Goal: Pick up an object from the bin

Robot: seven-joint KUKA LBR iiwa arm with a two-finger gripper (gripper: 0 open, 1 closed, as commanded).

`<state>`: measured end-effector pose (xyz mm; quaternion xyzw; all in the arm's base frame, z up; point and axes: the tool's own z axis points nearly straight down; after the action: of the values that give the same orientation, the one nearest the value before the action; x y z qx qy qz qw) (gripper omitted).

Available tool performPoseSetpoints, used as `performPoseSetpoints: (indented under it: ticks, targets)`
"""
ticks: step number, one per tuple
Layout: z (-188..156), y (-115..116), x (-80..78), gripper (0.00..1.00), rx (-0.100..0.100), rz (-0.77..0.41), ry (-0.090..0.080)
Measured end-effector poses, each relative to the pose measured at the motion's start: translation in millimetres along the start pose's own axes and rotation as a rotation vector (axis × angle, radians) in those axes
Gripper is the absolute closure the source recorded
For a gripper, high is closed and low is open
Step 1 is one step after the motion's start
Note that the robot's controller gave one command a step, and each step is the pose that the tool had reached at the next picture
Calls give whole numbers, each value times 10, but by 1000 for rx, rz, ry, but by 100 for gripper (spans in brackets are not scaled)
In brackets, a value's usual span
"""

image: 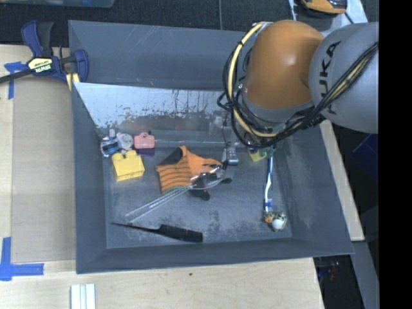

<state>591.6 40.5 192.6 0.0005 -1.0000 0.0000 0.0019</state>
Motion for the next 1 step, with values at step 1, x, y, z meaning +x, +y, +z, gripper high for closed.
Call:
performPoseSetpoints:
  ticks: [1]
  targets:
    - [-41, -1, -17, 0, 0, 1, -8]
